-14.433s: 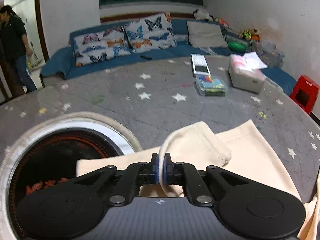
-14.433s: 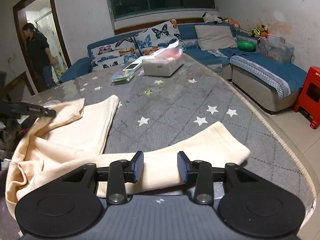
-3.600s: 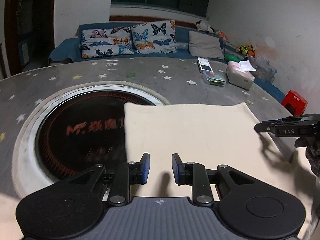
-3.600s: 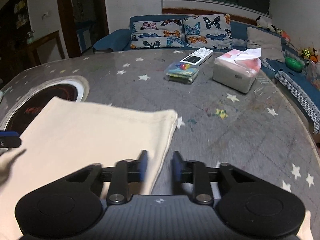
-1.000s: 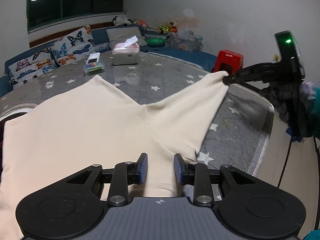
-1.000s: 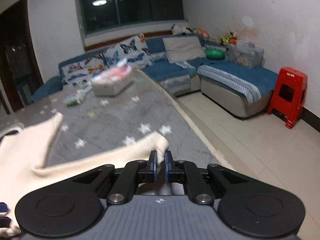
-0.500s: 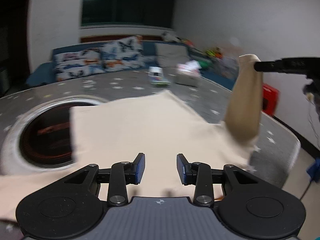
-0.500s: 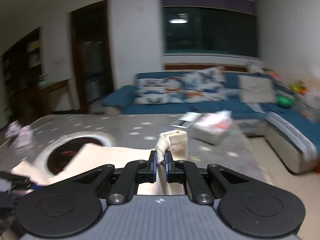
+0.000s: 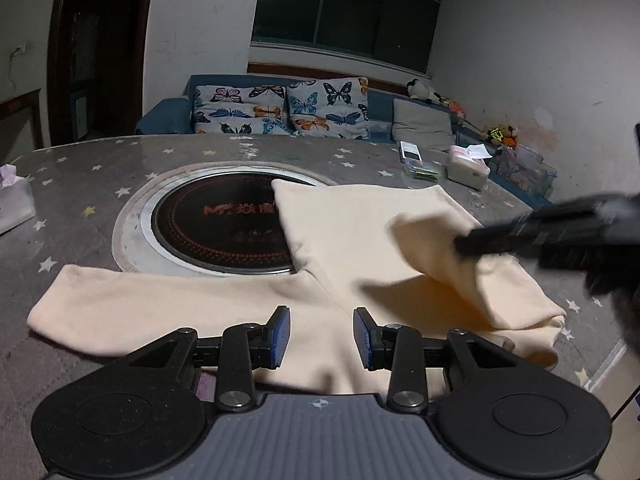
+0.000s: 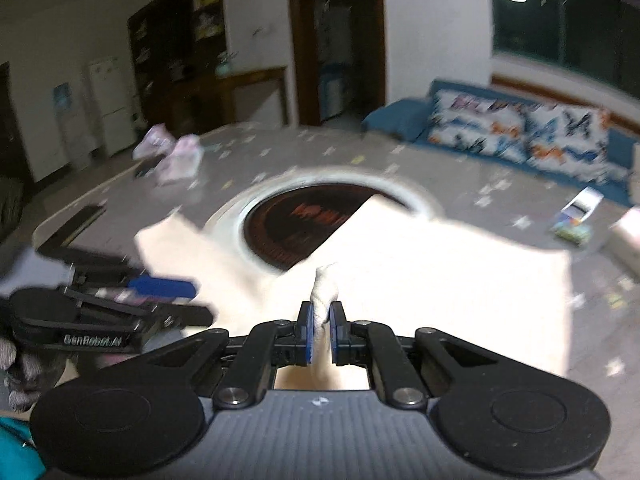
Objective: Fold clothes
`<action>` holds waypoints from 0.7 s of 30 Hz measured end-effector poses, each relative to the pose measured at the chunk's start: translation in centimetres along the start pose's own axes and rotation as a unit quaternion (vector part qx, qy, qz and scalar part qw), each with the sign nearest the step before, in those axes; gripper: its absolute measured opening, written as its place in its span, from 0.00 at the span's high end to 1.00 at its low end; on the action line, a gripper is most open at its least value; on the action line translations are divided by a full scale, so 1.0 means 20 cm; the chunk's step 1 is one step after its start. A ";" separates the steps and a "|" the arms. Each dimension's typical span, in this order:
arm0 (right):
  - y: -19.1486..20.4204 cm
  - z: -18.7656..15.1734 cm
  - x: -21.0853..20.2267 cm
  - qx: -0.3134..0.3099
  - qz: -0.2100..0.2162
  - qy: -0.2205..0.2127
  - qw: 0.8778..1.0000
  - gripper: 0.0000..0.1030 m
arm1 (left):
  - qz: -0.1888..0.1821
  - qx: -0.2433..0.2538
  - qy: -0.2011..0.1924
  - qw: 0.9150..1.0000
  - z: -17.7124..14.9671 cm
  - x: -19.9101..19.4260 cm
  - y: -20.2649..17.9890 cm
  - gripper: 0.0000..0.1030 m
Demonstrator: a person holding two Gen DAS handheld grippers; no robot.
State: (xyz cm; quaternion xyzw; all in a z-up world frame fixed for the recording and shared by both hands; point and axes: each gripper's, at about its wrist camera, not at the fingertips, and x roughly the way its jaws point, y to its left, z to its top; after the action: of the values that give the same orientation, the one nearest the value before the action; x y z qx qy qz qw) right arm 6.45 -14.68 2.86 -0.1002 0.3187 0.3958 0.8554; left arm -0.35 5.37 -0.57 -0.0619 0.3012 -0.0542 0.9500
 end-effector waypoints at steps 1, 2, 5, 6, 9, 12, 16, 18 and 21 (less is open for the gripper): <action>0.01 -0.02 0.02 0.000 0.006 0.007 1.000 0.87 | -0.002 0.001 0.000 1.000 0.00 0.00 0.00 0.63; 0.02 -0.03 0.02 -0.003 0.008 0.009 1.000 0.85 | -0.005 0.002 0.000 1.000 0.00 0.00 -0.01 0.63; 0.01 -0.05 -0.03 0.000 0.008 0.006 1.000 0.83 | -0.019 0.011 -0.003 1.000 0.02 0.02 -0.05 0.63; -0.02 -0.06 -0.06 0.008 0.001 0.003 1.000 0.83 | -0.023 0.015 -0.003 1.000 0.02 0.03 -0.07 0.63; -0.13 -0.12 -0.15 0.035 -0.033 0.005 0.999 0.83 | -0.039 0.025 -0.001 0.999 0.03 0.06 -0.13 0.63; -0.26 -0.20 -0.20 0.064 -0.068 0.018 0.995 0.83 | -0.054 0.036 0.001 0.998 0.03 0.09 -0.19 0.64; -0.40 -0.32 -0.23 0.100 -0.105 0.044 0.988 0.83 | -0.070 0.048 0.006 0.996 0.05 0.16 -0.26 0.64; -0.42 -0.32 -0.25 0.101 -0.112 0.040 0.988 0.83 | -0.071 0.052 0.012 0.996 0.05 0.20 -0.28 0.64; -0.46 -0.32 -0.28 0.102 -0.123 0.034 0.987 0.83 | -0.073 0.053 0.018 0.996 0.06 0.23 -0.29 0.64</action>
State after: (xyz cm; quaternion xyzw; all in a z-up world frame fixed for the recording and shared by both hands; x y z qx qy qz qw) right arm 7.54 -26.97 0.55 -0.0642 0.3715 0.2492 0.8921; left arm 3.71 -0.89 -1.36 -0.0323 0.3101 -0.1402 0.9398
